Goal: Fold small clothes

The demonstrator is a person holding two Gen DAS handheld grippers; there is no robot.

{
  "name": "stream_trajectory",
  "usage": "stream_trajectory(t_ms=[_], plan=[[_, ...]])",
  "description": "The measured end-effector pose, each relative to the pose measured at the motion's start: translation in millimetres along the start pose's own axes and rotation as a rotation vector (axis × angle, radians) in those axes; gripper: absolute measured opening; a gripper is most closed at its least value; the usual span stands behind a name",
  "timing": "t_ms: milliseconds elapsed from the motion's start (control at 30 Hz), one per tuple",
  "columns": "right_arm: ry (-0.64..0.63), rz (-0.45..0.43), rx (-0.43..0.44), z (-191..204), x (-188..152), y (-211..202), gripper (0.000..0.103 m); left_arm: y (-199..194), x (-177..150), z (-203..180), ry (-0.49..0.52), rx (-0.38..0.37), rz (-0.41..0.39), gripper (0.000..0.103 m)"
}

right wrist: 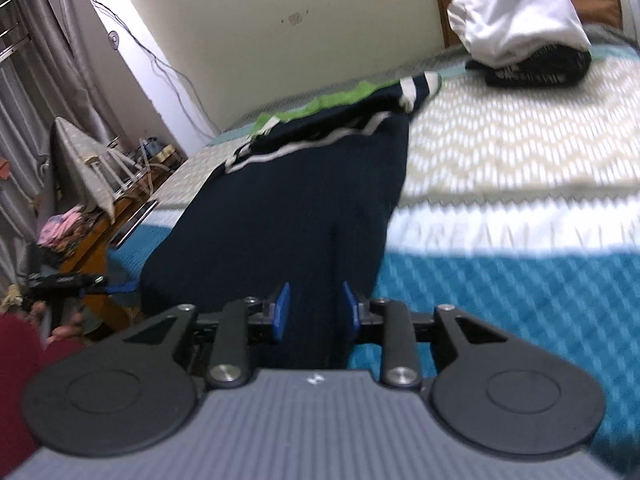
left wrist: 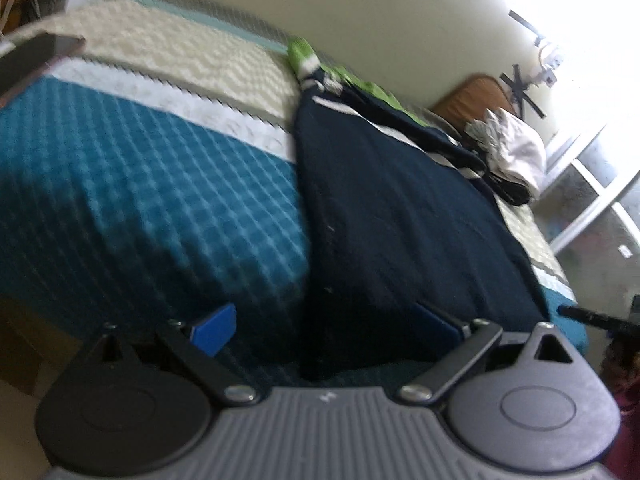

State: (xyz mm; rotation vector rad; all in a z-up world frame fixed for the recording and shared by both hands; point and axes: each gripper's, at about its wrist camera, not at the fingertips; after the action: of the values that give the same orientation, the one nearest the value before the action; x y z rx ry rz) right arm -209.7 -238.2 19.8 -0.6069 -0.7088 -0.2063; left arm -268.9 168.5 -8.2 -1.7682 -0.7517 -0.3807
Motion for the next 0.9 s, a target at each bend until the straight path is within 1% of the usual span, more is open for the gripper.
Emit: stream_trajectory(t_ms=[67,100,167,200,233,267,300,333,367,433,467,533,600,667,800,900], plan=[[0.009,0.021,-0.006,0.5,-8.4,-0.5,0.035,7.1,-2.1,-5.7,0.007,-0.017,0.014,0.097],[0.014,0.031,-0.009,0.2,-11.6,0.7,0.035,11.0,-2.8,-7.9,0.010,-0.017,0.023,0.096],[0.026,0.047,0.001,-1.0,-16.2,4.9,0.035,20.7,-3.4,-10.4,-0.001,-0.018,0.062,0.085],[0.028,0.051,0.006,-1.8,-17.6,7.0,0.036,25.3,-3.5,-10.1,-0.013,-0.024,0.086,0.069],[0.029,0.052,0.009,-3.0,-19.5,8.6,0.037,29.7,-3.4,-9.1,-0.025,-0.029,0.111,0.047],[0.034,0.055,0.010,-3.8,-19.4,12.6,0.039,33.8,-3.6,-7.1,-0.038,-0.046,0.139,0.038],[0.042,0.062,0.012,-5.0,-19.5,17.2,0.040,36.1,-4.4,-5.0,-0.049,-0.067,0.161,0.016],[0.042,0.056,0.022,-6.5,-20.6,16.2,0.039,35.5,-5.0,-3.6,-0.054,-0.072,0.170,0.009],[0.047,0.053,0.028,-6.6,-20.4,16.8,0.039,32.8,-5.7,-2.3,-0.052,-0.073,0.164,0.009],[0.057,0.060,0.031,-6.6,-19.0,18.2,0.022,22.2,-5.6,0.7,-0.060,-0.088,0.140,0.008],[0.060,0.071,0.039,-6.3,-18.9,18.9,0.011,13.4,-4.4,3.3,-0.068,-0.103,0.116,0.008],[0.049,0.076,0.093,-0.2,-19.3,14.6,0.011,-8.8,-0.9,9.0,-0.087,-0.140,0.051,0.008],[0.003,0.058,0.158,10.2,-17.0,7.8,0.011,-25.9,3.9,10.5,-0.091,-0.161,-0.009,0.008],[-0.031,0.035,0.194,16.4,-10.5,3.3,0.010,-36.3,11.3,10.0,-0.098,-0.188,-0.051,0.008],[-0.041,-0.038,0.184,10.7,8.3,2.8,0.010,-37.2,37.9,4.6,-0.127,-0.224,-0.097,0.008],[-0.010,-0.131,0.181,-2.3,27.0,3.1,0.010,-23.7,69.3,0.2,-0.180,-0.249,-0.104,0.008]])
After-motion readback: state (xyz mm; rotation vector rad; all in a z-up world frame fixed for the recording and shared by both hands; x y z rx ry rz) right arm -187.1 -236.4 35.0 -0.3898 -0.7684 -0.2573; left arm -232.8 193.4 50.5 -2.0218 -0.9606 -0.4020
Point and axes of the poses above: each gripper's, at about its wrist camera, not at the fingertips, and y roughly the way its jaws point, z to its left, x to its top, and after that the axes turned 14 degrees about x, right-handed
